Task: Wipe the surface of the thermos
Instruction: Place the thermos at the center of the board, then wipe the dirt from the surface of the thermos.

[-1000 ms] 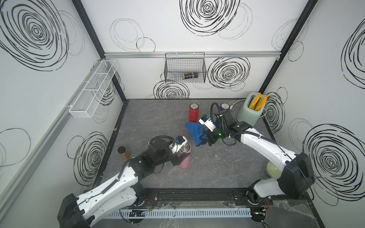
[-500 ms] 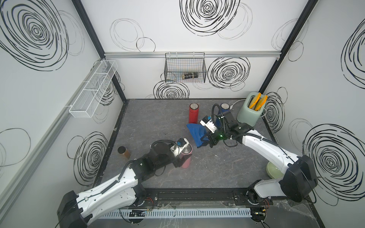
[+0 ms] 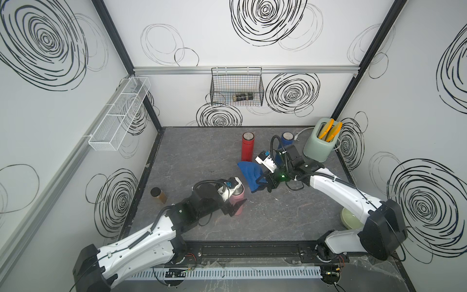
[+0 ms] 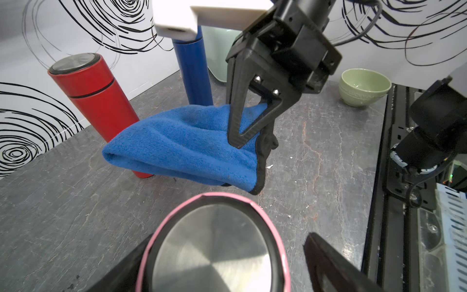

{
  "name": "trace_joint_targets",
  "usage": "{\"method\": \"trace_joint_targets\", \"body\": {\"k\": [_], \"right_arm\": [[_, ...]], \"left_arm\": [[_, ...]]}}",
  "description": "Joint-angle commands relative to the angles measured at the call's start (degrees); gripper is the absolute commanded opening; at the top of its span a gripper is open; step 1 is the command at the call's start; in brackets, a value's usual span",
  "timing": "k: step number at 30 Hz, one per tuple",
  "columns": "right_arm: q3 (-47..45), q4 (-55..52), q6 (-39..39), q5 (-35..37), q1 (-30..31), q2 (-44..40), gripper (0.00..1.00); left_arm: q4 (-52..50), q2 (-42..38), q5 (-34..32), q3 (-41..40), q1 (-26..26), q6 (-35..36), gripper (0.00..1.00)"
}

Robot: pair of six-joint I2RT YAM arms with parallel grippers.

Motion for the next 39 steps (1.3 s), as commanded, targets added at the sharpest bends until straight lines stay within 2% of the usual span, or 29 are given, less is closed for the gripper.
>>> {"method": "trace_joint_targets", "body": {"k": [1, 7, 15, 25, 33, 39], "right_arm": [[-0.40, 0.84, 0.22, -1.59, 0.58, -1.79, 0.00], [-0.31, 0.77, 0.32, -1.38, 0.71, -1.92, 0.00], [-0.22, 0.31, 0.17, -1.02, 0.89, -1.95, 0.00], [0.48, -1.20, 0.05, -0.46, 0.97, -2.05, 0.00], [0.94, -1.81, -0.01, -0.20, 1.15, -1.35, 0.00], [1.31, -2.07, 0.10, -0.20, 1.49, -1.08, 0.00]], "left_arm": [[3.07, -0.74, -0.64, -0.01, -0.30, 0.27, 0.95], [5.26, -2.54, -3.05, -2.14, -0.52, -1.10, 0.98], [7.96, -3.59, -4.73, -4.22, -2.00, -1.39, 0.97], [17.12, -4.79, -7.03, -10.68, -2.99, -2.19, 0.96], [22.72, -6.94, -8.49, -14.14, -3.03, -0.92, 0.87], [24.97, -4.34, -7.12, -14.67, -2.89, -0.43, 0.85]]}}
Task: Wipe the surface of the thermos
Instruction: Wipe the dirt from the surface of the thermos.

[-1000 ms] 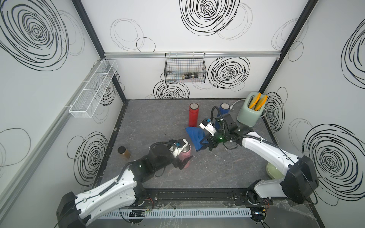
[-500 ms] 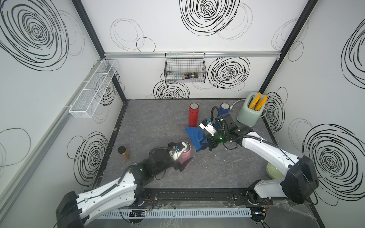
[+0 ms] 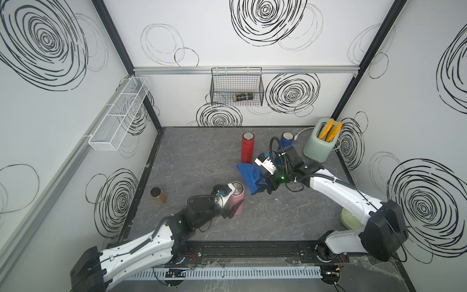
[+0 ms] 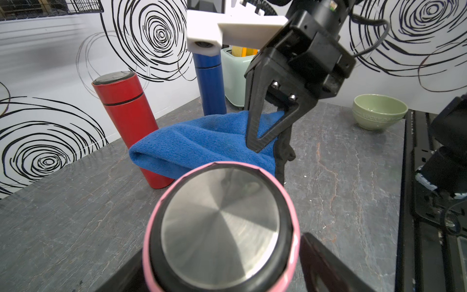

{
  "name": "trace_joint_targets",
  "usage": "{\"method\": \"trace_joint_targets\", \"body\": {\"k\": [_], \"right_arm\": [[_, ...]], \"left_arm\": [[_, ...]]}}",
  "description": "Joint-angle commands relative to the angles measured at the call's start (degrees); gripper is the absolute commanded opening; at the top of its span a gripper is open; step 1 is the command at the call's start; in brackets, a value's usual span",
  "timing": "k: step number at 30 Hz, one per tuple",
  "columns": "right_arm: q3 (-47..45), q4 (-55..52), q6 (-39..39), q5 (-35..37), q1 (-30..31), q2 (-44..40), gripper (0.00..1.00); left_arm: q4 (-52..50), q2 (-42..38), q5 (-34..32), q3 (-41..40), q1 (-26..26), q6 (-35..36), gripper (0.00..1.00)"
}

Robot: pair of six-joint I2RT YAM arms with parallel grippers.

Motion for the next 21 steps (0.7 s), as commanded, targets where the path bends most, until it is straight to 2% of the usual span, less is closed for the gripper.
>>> {"method": "trace_joint_targets", "body": {"k": [1, 4, 11, 15, 16, 17, 18, 19, 21], "right_arm": [[1.50, -1.44, 0.07, -0.56, 0.58, -0.62, 0.00], [1.70, -1.42, 0.06, -0.65, 1.02, -0.65, 0.00], [1.49, -1.39, 0.26, -0.31, 1.55, -1.00, 0.00], [1.45, -1.55, 0.41, -0.24, 1.55, -1.30, 0.00], [1.53, -1.68, 0.41, -0.15, 1.55, -1.34, 0.00], [1.51, -1.74, 0.40, -0.05, 1.55, -1.48, 0.00], [1.54, -2.00, 0.51, 0.13, 1.55, -1.68, 0.00], [1.67, -2.16, 0.55, 0.35, 1.55, -1.94, 0.00], [1.88, -2.58, 0.51, 0.79, 1.55, -2.44, 0.00]], "left_arm": [[6.38, 1.11, 0.53, -0.99, -0.17, 0.61, 0.85], [7.20, 2.22, 0.65, -0.77, -0.16, 1.42, 0.84], [8.79, 3.20, 1.23, -0.80, 0.00, 1.56, 0.72], [10.41, 3.33, 2.21, -1.36, 0.19, 1.33, 0.61], [10.57, 3.32, 2.45, -1.44, 0.28, 1.28, 0.52], [10.72, 3.31, 2.50, -1.52, 0.32, 1.36, 0.39], [11.00, 3.27, 1.99, -1.65, 0.33, 1.12, 0.21], [11.36, 3.14, 1.78, -1.73, 0.37, 1.08, 0.11], [11.68, 2.86, 1.84, -1.92, 0.61, 1.40, 0.00]]}}
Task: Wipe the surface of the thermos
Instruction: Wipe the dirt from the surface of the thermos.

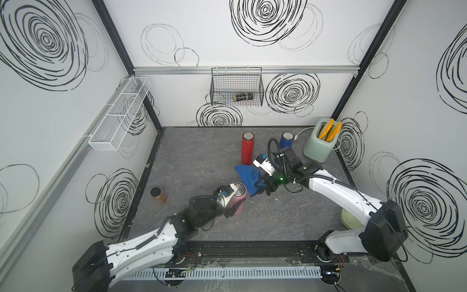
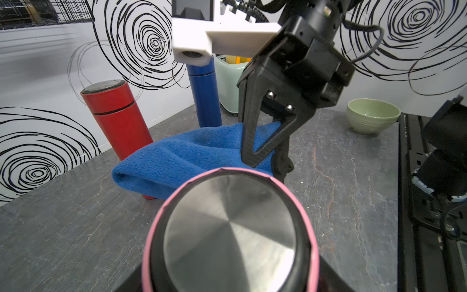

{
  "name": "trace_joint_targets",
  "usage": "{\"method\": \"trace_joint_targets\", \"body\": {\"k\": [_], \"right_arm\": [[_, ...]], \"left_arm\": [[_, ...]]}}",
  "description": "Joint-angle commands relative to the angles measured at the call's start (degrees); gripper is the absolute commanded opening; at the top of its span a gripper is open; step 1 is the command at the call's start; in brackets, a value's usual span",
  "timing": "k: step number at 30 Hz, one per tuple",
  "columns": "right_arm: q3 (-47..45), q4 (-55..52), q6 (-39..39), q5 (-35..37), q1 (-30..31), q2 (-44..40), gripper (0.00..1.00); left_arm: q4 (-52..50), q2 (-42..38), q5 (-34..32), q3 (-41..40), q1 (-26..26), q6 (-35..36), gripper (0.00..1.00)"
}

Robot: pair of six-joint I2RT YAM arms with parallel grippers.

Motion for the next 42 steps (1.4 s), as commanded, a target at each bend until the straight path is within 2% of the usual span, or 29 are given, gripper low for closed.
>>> {"method": "trace_joint_targets", "body": {"k": [1, 10, 14, 17, 25, 32, 42], "right_arm": [[2.02, -2.52, 0.29, 0.46, 0.26, -2.47, 0.00], [4.56, -7.14, 0.31, -1.10, 0.58, -8.59, 0.00], [4.73, -6.34, 3.06, -2.94, 2.87, -11.89, 0.00], [5.67, -7.06, 3.89, -1.30, 6.31, -11.34, 0.00], [6.93, -6.00, 5.59, 1.64, 12.62, -7.41, 0.00], [9.42, -3.82, 4.46, 4.25, 12.79, -1.75, 0.00], [19.95, -7.91, 1.40, 7.13, 12.65, 10.28, 0.00]], "left_arm": [[5.36, -0.64, 0.39, -0.63, 0.69, 0.38, 0.00], [4.41, -0.83, 0.76, 0.45, 2.84, 0.72, 0.00], [3.40, 0.29, 0.33, 1.99, 2.78, 1.65, 0.00], [3.74, 0.89, 0.70, 2.91, 2.66, 2.05, 0.00], [3.39, 2.14, 0.48, 4.93, 1.35, 3.67, 0.00], [3.35, 2.02, 1.39, 5.03, 0.44, 4.44, 0.00], [3.38, 2.66, 0.94, 4.95, 0.13, 4.87, 0.00]]}}
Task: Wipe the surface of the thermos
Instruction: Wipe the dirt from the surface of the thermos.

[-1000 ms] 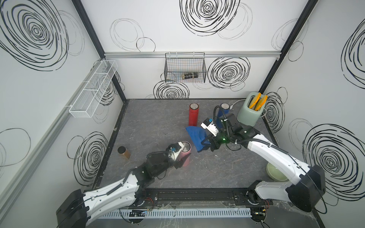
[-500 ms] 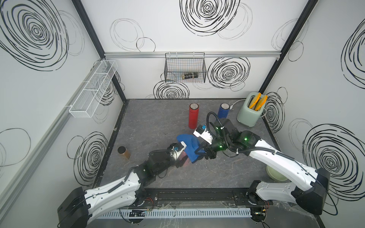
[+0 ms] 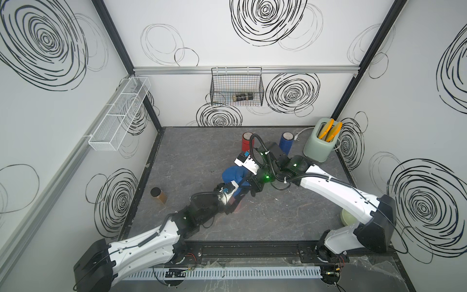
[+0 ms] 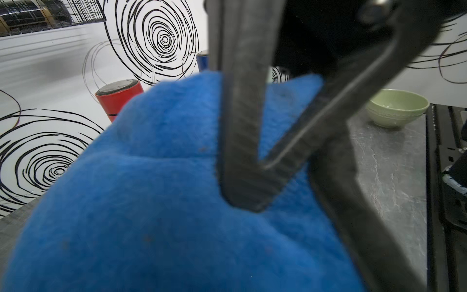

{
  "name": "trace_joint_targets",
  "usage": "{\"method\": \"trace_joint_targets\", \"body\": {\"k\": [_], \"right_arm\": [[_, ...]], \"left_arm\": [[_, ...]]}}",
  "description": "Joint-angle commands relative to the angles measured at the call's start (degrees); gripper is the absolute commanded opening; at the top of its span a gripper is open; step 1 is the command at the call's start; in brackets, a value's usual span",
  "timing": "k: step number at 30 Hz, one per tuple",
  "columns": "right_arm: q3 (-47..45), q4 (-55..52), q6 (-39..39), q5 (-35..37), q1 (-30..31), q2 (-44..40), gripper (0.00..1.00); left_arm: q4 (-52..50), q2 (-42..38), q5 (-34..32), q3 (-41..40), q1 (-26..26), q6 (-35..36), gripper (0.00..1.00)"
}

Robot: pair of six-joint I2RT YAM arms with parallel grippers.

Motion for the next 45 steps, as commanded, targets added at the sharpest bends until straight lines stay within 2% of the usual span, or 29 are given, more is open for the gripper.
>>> {"method": "trace_joint_targets", "body": {"k": [1, 7, 18, 26, 35, 39, 42, 45], "right_arm": [[1.65, -3.37, -2.01, 3.47, 0.16, 3.46, 0.00], [-4.14, -2.69, -0.62, 3.19, 0.26, -1.11, 0.00], [-13.98, 1.31, 2.47, 3.03, 0.52, -10.56, 0.00], [-7.38, 1.73, 0.62, 2.95, 0.33, -4.74, 0.00], [-0.20, 1.59, -1.14, 1.89, -0.17, 3.88, 0.00], [2.21, -1.03, -1.90, 2.62, -0.86, 5.95, 0.00], [2.22, -2.26, -1.93, 3.80, -1.46, 4.15, 0.00], [0.95, -2.59, -2.17, 3.85, -3.12, 0.74, 0.00]], "left_arm": [[4.77, 0.10, 1.45, 2.48, -0.98, 2.00, 0.00], [6.03, -0.94, 0.06, 1.72, 0.07, -0.17, 0.00], [6.30, -1.68, 2.60, 1.33, 1.57, -1.38, 0.00], [6.26, 0.81, 3.75, 2.56, 0.40, -0.03, 0.00], [5.43, 0.08, 1.89, 2.58, -0.18, 0.82, 0.00], [5.34, -0.70, -1.30, 2.40, 0.19, -1.05, 0.00], [6.63, -2.08, -4.78, 1.87, 1.18, -4.24, 0.00], [5.71, -3.22, -13.59, 3.28, 3.01, -13.04, 0.00]]}}
